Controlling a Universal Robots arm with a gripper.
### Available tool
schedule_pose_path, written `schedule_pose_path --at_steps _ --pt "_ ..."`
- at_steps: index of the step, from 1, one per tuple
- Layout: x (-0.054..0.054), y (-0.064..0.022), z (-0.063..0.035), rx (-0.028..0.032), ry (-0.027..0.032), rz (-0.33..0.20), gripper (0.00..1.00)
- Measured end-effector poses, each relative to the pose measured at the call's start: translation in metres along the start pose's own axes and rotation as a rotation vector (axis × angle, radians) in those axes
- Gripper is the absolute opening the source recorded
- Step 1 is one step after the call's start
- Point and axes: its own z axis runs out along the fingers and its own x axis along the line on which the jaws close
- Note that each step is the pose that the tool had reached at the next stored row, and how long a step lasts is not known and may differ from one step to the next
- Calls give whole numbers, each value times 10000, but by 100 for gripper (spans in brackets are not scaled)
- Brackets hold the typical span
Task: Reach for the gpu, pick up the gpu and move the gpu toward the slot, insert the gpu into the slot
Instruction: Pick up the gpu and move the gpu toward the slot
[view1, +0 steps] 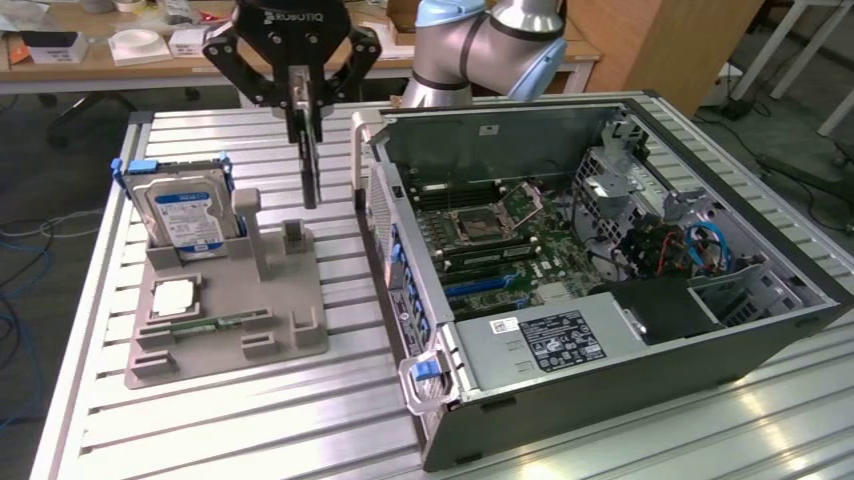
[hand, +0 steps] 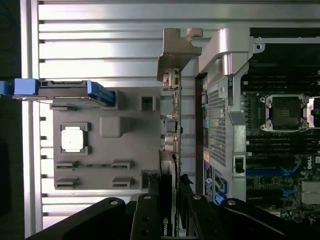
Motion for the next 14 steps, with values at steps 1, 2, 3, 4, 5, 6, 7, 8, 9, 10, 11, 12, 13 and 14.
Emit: schedule_pose_path --at_steps 1,2,3,4,5,6,7,8,9,10,11,12,13,14 --pt "-35 1 0 -2 5 -6 26" --pt "-75 3 1 -5 11 -6 26" --pt "-117 5 1 -5 18 -6 26" --pt "-162 6 1 -6 25 -7 26" --pt "-207 7 1 -6 34 -7 26" --pt "-252 8 1 -6 42 -6 26" --pt "-300 10 1 -6 52 -4 26" --pt "-345 12 1 -7 61 -4 26" --pt "-390 13 1 -6 72 -4 26" --pt "-436 15 1 -7 82 -3 26" --pt "-480 16 1 -6 93 -2 26" --pt "-525 18 1 -5 106 -1 26" --pt "-570 19 1 -6 118 -1 26" --pt "-615 20 1 -5 136 0 26"
